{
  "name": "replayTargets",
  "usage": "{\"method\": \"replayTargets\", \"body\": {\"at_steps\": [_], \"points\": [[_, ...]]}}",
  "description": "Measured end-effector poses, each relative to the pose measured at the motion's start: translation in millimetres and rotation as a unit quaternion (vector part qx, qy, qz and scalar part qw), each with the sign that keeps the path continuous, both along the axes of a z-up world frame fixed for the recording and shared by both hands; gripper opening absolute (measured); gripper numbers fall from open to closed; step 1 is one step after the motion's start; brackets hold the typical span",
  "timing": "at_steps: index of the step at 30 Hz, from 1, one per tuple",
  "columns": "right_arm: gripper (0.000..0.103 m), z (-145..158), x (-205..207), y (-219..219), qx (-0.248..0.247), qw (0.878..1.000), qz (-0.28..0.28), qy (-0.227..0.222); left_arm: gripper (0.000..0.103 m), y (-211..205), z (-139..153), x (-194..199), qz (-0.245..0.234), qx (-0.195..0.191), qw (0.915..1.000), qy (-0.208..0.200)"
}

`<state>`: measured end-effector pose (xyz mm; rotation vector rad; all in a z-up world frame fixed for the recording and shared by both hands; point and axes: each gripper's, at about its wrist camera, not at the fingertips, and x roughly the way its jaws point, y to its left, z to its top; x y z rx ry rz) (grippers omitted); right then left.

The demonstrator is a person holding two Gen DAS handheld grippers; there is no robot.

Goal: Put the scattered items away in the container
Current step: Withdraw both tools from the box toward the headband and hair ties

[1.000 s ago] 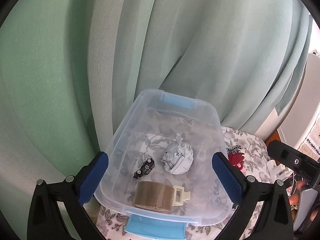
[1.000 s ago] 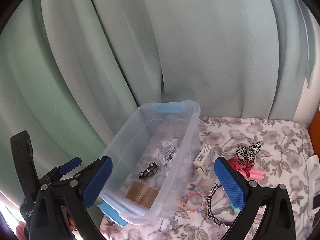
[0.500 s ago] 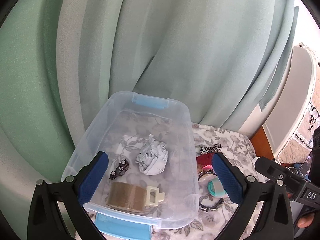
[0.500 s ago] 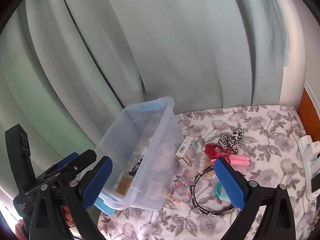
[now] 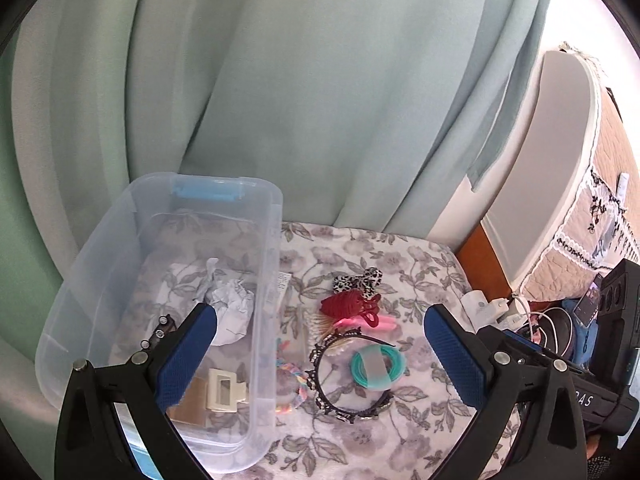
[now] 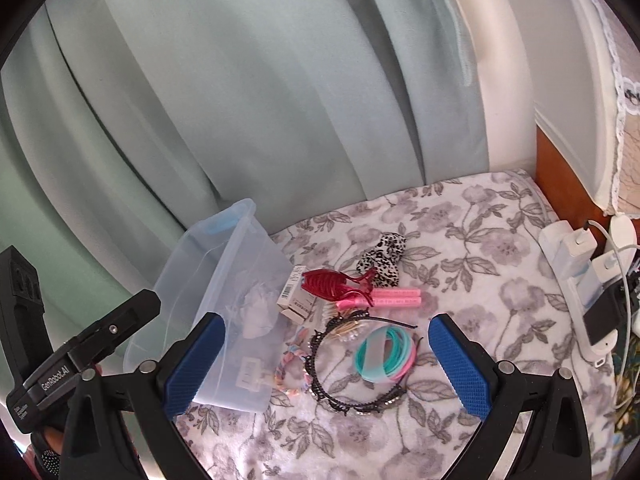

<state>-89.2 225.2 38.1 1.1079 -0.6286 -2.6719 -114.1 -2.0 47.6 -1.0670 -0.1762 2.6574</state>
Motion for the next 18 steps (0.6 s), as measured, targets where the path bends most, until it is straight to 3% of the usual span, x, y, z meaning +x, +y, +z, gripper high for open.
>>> {"method": "replayTargets", "body": {"at_steps": [10,18], "points": [[0.103,-39,10,42,0.003,0.998,-0.051,-0.039,0.103,53,-29,-3,-0.075,0.005,0.9965,-0.037],[0.103,-78,12,49,0.010,0.995,-0.043,-0.091,0.103,79,-67,-4,-0.090,-0.063,0.9901,-0.087]]}}
